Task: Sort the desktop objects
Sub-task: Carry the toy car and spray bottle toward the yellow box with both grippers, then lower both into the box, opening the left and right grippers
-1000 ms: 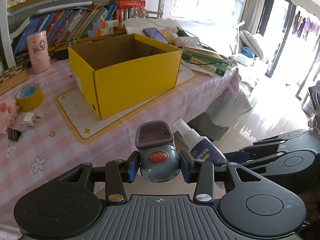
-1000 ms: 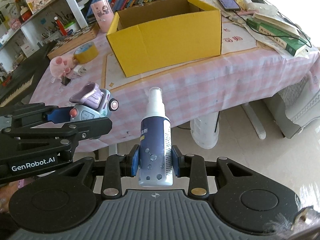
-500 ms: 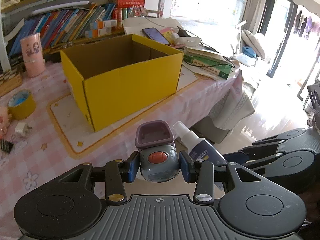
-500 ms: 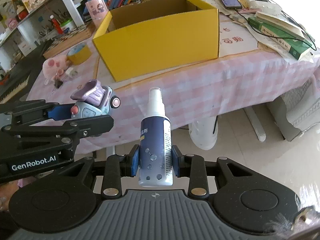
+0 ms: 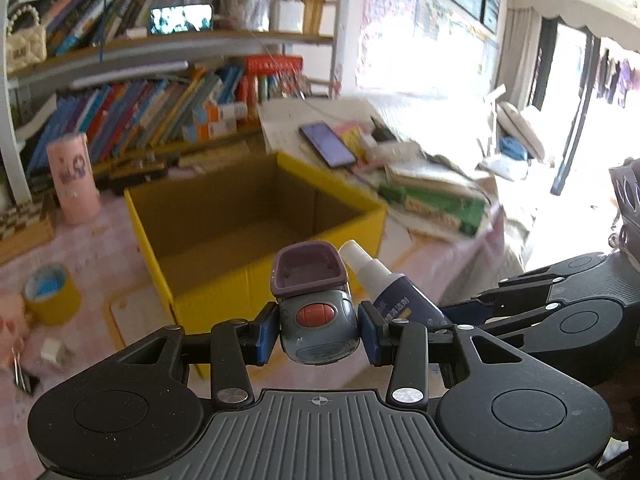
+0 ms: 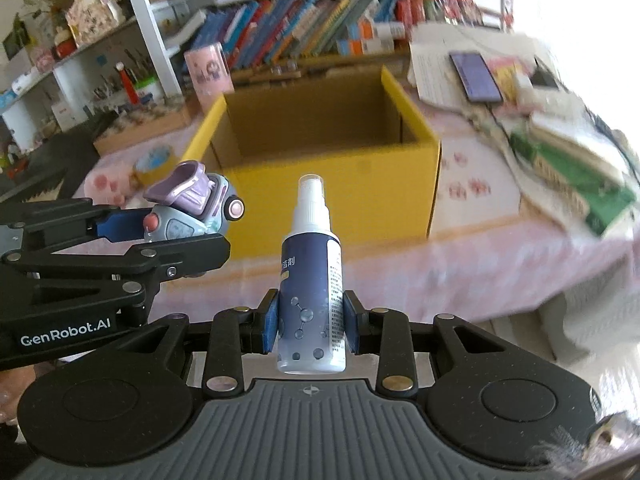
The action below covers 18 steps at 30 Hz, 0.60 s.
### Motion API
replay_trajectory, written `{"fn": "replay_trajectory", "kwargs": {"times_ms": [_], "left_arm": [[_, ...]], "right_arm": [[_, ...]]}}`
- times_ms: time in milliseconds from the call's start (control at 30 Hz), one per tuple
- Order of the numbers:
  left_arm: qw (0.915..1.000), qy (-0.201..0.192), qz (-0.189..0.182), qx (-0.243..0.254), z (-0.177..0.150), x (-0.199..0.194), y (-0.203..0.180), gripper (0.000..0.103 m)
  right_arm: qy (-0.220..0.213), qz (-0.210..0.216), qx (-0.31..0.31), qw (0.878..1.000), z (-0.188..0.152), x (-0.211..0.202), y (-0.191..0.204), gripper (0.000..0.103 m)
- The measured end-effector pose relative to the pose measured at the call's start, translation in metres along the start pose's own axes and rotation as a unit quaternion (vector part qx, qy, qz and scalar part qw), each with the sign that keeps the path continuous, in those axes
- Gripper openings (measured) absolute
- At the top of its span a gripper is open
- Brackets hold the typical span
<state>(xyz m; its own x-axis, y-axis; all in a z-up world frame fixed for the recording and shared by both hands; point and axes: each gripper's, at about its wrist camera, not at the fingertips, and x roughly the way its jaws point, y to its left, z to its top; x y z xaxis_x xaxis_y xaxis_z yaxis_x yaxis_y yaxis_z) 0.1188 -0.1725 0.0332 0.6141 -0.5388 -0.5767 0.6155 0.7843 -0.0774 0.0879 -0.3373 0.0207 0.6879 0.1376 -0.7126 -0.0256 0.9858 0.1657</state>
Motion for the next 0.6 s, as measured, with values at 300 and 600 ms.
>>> {"fn": "replay_trajectory", "kwargs": {"times_ms": [300,600], "left_arm": [[0.9980,-0.045,0.034,-0.030,0.046,0.015,0.009,0.041],[0.9937,-0.052,0.088,-0.044,0.078,0.054,0.026,0.041]], "right_arm": [[-0.051,0.033,-0.040,0.997,0.066,0.006,-0.020,0.030],[-0.064,0.068,-0.066,0.993,0.122,0.044,-0.043,0.030]]}}
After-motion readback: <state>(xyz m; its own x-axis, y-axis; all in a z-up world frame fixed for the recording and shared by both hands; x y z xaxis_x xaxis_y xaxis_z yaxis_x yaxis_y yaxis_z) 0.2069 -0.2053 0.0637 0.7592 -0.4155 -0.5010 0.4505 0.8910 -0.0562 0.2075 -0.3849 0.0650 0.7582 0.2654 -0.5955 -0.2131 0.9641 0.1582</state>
